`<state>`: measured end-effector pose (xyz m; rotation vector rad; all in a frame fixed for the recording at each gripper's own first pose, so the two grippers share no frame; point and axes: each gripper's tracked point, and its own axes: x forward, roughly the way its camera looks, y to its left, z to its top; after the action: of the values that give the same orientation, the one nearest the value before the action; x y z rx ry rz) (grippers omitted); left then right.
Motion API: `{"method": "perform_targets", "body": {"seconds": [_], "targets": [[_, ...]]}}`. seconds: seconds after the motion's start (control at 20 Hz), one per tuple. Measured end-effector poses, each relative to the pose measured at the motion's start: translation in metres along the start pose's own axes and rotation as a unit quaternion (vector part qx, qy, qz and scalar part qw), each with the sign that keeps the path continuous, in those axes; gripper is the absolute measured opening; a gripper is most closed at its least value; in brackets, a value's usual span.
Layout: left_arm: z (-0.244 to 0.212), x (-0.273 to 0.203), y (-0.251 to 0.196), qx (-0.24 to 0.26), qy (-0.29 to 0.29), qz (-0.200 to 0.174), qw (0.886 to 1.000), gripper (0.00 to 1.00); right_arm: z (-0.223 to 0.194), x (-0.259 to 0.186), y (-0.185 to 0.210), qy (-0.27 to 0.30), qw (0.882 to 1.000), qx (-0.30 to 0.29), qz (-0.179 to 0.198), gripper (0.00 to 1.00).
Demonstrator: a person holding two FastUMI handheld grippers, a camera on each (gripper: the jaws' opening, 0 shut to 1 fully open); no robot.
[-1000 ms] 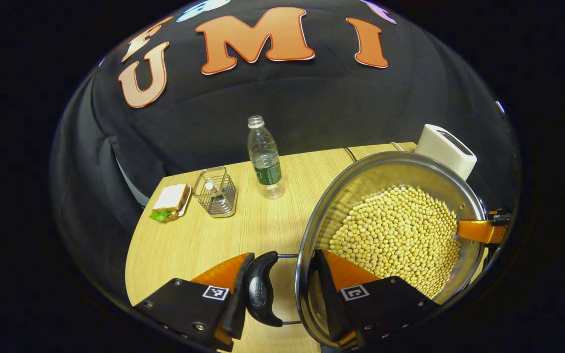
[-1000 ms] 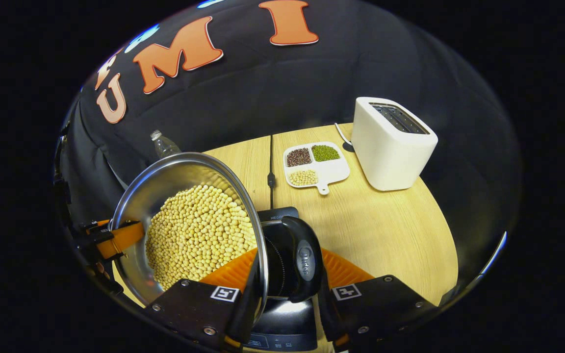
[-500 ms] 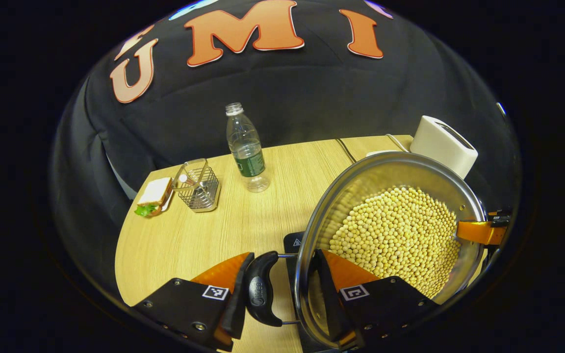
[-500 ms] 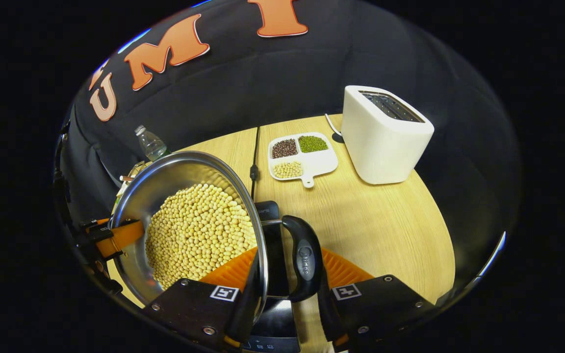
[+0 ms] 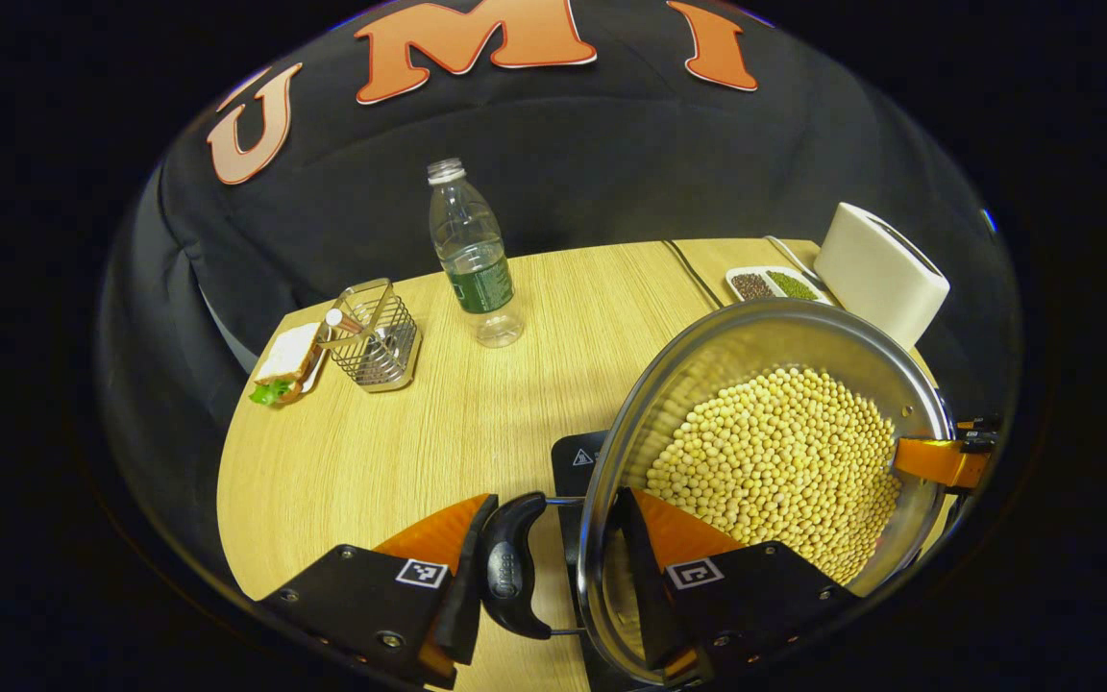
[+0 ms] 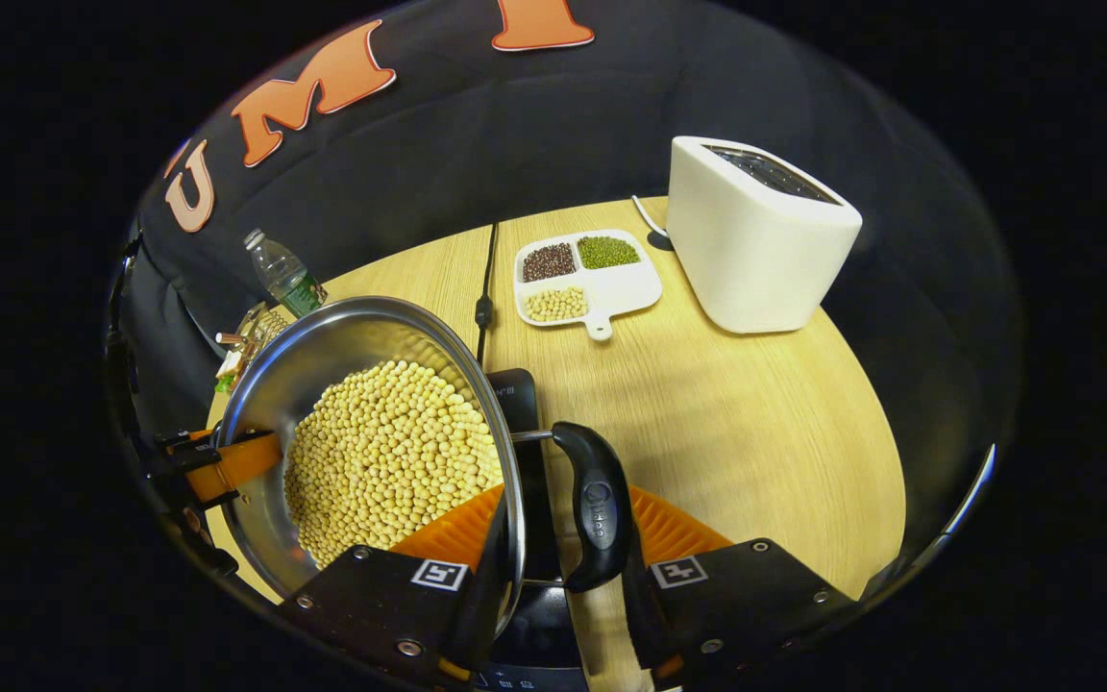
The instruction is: First push the handle of the pot to place it horizontally, then grasp the pot with both hands and set it on the induction cooktop.
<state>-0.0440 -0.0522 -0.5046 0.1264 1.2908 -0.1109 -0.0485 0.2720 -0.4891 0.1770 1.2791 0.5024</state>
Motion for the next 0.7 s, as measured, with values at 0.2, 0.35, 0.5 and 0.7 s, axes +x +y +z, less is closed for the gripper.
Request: {"method": "perform_targets", "body": {"seconds": [0.2, 0.35, 0.5, 0.7], "targets": [[-0.005, 0.005, 0.0, -0.001, 0.013, -0.008, 1.0, 0.67, 0.005, 0.004, 0.0, -0.006, 1.0, -0.001, -0.002, 0.55], [-0.01, 0.003, 0.0, -0.009, 0.019, -0.001, 1.0, 0.72, 0.007, 0.007, -0.002, -0.019, 0.999, -0.027, -0.016, 0.61], [-0.003, -0.006, 0.001, 0.005, 0.007, 0.007, 1.0, 0.76, 0.012, -0.001, -0.004, -0.04, 0.998, -0.051, -0.019, 0.7], [0.008, -0.031, 0.013, -0.001, -0.022, 0.013, 1.0, 0.76, 0.025, -0.018, -0.014, -0.077, 0.996, -0.048, -0.022, 0.81]]}}
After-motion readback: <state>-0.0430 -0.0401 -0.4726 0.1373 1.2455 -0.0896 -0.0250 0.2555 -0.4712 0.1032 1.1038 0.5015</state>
